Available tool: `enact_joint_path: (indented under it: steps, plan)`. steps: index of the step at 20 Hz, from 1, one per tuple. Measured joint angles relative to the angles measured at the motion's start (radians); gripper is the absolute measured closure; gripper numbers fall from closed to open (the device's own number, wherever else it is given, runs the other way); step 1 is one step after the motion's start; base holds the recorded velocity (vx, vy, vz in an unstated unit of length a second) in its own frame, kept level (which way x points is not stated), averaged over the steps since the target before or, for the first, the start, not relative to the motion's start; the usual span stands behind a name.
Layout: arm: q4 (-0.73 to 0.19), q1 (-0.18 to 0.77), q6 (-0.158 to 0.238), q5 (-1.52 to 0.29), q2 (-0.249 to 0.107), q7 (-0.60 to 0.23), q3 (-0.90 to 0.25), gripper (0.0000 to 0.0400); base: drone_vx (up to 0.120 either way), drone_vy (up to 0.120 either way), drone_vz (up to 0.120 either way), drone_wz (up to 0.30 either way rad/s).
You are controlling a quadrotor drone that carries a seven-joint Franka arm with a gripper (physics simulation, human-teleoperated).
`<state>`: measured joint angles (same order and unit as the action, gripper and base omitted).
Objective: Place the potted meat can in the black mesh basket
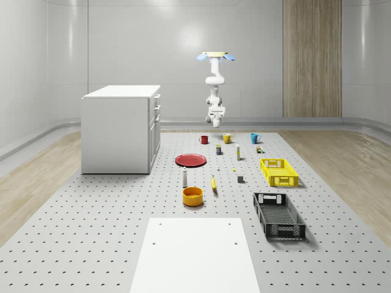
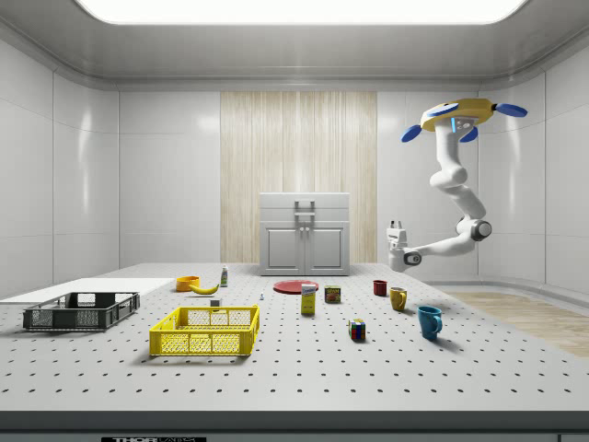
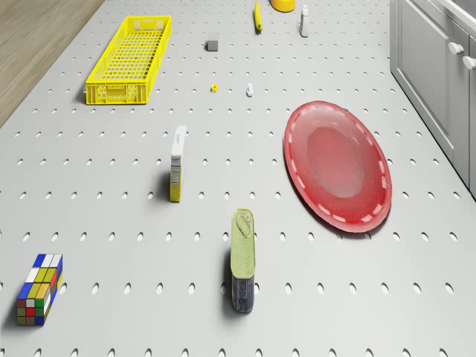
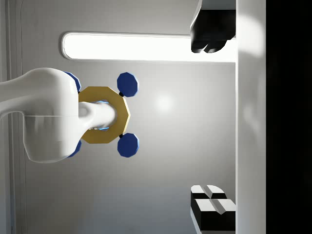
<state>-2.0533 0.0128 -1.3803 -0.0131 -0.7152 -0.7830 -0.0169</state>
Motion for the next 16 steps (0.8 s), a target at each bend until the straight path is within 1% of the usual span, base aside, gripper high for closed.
enact_joint_path:
  steps: [10,13,16]
  plan:
    - [-0.008,0.016,-0.008,-0.074,-0.006,-0.010,-0.053,0.0000,0.120,0.000,0.000,0.000]
    - [-0.015,0.029,-0.012,-0.133,-0.009,-0.018,-0.095,0.0000,0.120,0.000,0.000,0.000]
    - [-0.031,0.051,-0.016,-0.230,-0.014,-0.031,-0.163,0.0000,0.120,0.000,0.000,0.000]
